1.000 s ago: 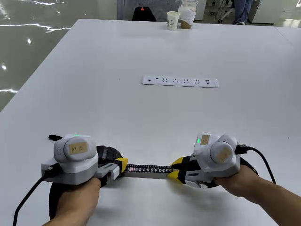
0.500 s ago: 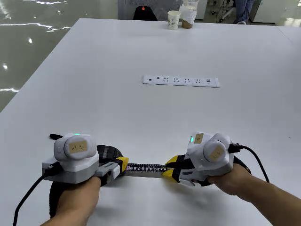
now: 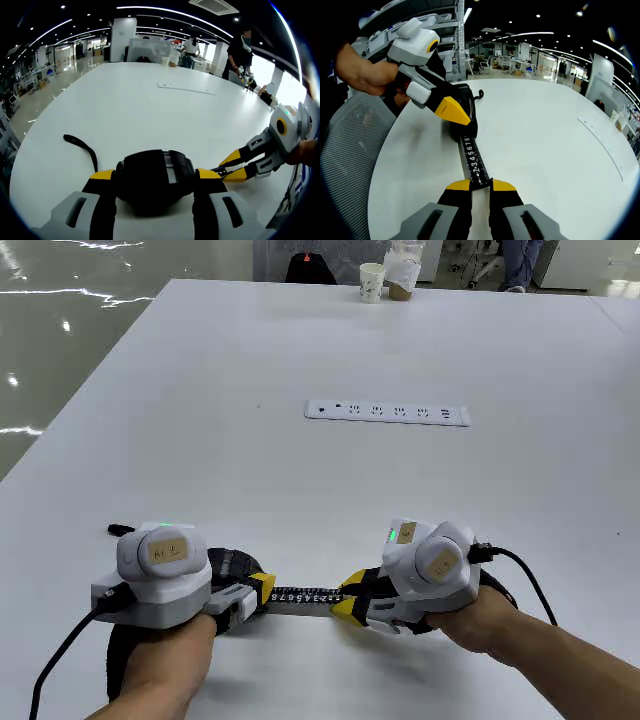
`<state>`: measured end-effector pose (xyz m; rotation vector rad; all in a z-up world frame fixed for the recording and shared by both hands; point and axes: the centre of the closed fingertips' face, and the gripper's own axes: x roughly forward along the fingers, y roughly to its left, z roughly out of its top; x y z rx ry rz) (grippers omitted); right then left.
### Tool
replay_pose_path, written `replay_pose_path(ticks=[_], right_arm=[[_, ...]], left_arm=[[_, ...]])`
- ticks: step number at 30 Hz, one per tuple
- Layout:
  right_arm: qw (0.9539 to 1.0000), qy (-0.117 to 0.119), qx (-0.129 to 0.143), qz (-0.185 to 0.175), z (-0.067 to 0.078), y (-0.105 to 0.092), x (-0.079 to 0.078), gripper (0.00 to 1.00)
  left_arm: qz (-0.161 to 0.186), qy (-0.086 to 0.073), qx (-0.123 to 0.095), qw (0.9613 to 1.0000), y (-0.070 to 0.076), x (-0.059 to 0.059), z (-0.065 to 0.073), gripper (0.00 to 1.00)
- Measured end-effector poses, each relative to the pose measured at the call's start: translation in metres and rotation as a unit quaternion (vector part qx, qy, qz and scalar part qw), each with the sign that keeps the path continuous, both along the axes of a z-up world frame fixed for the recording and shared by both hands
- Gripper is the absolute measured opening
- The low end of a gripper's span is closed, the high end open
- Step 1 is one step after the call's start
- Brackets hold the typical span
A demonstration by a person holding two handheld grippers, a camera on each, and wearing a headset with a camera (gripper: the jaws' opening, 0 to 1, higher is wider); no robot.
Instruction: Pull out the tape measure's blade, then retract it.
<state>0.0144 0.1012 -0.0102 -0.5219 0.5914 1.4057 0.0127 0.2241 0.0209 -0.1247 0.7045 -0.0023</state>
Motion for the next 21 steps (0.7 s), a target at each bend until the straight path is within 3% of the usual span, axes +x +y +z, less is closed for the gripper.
replay_pose_path(ticks=[21], right_arm=[[0.9999, 0.003, 0.009, 0.006, 0.000, 0.025, -0.004, 0.09]], left_arm=[[0.001, 0.001, -0.006, 1.0000, 0.000, 0.000, 0.000, 0.56]])
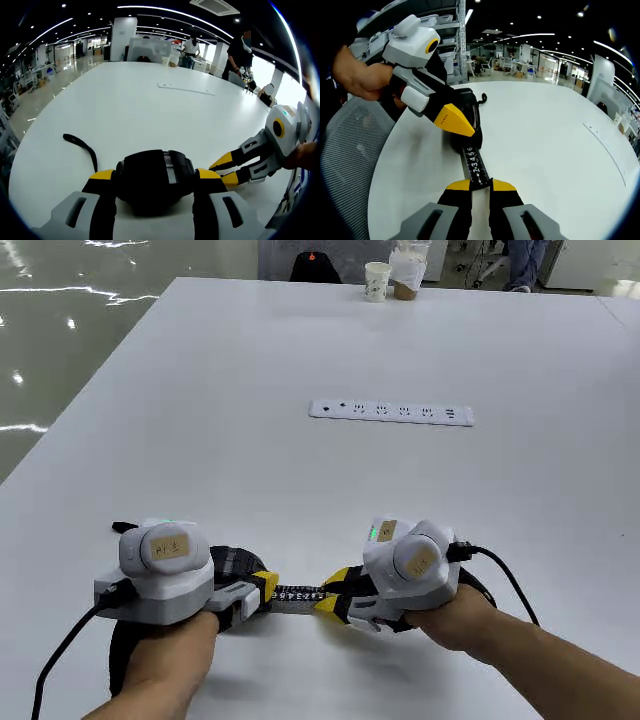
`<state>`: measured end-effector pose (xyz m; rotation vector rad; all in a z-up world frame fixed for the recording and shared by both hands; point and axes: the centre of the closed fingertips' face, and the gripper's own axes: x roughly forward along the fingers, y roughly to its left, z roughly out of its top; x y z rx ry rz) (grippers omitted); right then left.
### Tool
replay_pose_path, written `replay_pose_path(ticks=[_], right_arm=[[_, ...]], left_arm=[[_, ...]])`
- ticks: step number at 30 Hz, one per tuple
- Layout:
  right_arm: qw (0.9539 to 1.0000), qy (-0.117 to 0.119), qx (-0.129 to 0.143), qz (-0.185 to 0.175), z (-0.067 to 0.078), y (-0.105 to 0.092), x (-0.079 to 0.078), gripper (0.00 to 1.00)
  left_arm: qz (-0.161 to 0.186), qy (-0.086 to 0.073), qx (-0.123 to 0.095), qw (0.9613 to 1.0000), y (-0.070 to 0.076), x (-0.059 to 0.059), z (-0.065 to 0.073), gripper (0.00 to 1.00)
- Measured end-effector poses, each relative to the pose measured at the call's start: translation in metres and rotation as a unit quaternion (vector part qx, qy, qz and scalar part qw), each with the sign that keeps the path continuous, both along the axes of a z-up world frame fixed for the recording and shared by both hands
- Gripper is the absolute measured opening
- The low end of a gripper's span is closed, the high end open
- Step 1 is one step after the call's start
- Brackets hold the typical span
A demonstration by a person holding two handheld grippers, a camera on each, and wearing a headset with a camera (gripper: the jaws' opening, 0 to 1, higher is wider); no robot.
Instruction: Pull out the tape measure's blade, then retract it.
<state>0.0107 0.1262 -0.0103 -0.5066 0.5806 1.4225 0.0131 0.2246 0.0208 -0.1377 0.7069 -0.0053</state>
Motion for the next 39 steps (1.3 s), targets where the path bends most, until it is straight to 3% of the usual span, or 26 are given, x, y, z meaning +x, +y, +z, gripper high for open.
replay_pose_path(ticks=[39], right_arm=[[0.9998, 0.011, 0.009, 0.013, -0.002, 0.039, -0.006, 0.09]], left_arm=[[0.002, 0.002, -0.007, 1.0000, 0.001, 0.000, 0.000, 0.57]])
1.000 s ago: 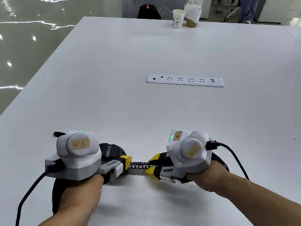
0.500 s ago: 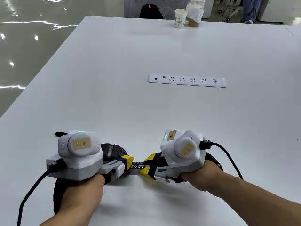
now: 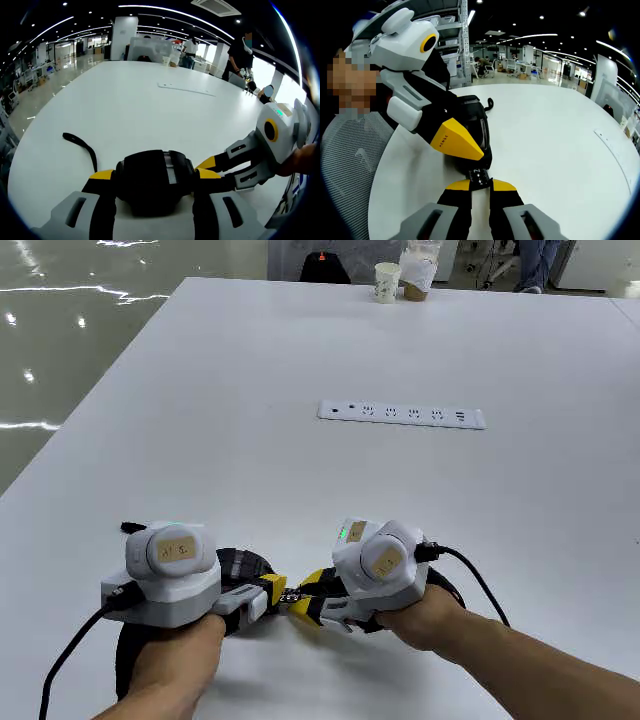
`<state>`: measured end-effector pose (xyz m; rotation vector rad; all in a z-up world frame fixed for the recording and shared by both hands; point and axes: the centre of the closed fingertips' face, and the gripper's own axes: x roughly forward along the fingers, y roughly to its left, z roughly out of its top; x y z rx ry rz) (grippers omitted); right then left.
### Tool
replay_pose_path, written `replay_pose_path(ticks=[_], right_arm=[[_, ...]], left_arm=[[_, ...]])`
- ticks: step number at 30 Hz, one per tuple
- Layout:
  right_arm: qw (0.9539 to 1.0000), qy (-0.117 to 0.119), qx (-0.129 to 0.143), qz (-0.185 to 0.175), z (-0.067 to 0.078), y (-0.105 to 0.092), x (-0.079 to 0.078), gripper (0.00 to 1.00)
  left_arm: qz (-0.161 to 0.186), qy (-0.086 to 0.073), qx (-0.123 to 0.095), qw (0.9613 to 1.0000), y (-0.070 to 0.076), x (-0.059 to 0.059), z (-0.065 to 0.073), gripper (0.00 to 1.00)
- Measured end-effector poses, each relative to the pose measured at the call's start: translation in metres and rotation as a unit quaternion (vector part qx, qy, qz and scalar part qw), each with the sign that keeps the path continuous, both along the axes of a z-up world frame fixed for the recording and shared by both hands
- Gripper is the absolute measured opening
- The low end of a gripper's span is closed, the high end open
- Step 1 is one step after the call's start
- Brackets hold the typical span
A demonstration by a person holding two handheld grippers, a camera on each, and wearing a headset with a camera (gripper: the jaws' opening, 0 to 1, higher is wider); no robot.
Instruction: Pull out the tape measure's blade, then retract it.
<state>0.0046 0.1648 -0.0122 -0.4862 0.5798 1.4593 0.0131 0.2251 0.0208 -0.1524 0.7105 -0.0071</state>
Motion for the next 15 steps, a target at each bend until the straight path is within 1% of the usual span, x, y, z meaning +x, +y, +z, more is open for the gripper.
replay_pose_path(ticks=[7, 15], right_arm=[[1.0000, 0.000, 0.002, 0.002, 0.0001, 0.0060, -0.0015, 0.09], [1.0000, -0.002, 0.002, 0.003, 0.0001, 0.0064, -0.0023, 0.10]], left_arm=[[0.000, -0.001, -0.001, 1.0000, 0.0002, 0.0001, -0.0002, 0.57], [-0.002, -0.002, -0.001, 1.0000, -0.0002, 0.0003, -0.0004, 0.57]])
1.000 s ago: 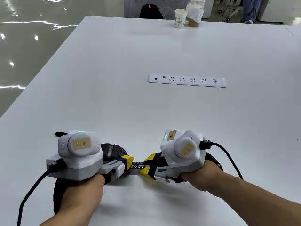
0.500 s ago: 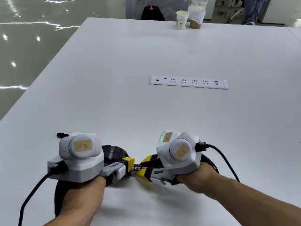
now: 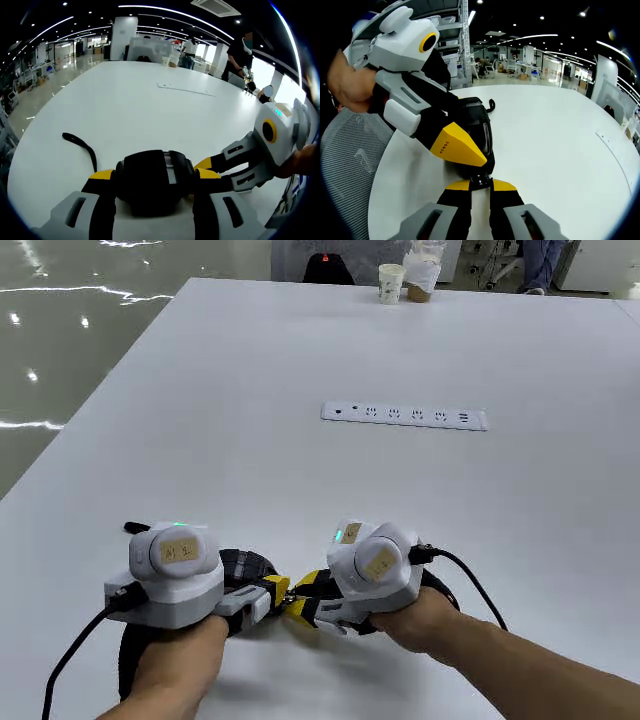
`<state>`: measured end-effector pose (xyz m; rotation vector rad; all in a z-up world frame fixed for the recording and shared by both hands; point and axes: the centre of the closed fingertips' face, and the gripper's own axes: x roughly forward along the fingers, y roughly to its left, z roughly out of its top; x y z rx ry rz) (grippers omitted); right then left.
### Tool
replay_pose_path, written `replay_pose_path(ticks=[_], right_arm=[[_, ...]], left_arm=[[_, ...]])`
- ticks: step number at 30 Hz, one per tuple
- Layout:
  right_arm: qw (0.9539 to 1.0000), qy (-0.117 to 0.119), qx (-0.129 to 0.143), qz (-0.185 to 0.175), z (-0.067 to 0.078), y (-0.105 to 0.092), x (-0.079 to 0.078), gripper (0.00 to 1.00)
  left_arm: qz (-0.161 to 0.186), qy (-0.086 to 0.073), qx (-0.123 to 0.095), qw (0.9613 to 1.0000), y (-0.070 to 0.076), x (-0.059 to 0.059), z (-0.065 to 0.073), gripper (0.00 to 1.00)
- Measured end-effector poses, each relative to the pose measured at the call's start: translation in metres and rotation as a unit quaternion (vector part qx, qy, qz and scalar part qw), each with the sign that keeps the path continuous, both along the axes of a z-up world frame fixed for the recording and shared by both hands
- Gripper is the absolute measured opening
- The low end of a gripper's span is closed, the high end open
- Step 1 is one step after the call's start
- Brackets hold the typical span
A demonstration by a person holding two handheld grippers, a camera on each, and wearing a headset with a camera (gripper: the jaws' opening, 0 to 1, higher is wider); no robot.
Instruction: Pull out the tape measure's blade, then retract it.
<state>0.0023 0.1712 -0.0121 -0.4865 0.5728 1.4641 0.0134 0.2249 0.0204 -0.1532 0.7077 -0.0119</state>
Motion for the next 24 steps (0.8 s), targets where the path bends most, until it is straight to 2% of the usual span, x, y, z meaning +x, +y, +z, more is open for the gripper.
replay_pose_path(ticks=[10, 24], right_arm=[[0.9999, -0.002, -0.008, 0.005, -0.0004, 0.0004, -0.0029, 0.11], [0.9998, -0.009, -0.014, 0.006, -0.0012, 0.0000, -0.0015, 0.11]], left_arm=[[-0.013, 0.001, 0.001, 0.9999, -0.0013, -0.0011, 0.0001, 0.58], [0.000, 0.006, 0.003, 1.0000, -0.0009, -0.0008, 0.0002, 0.60]])
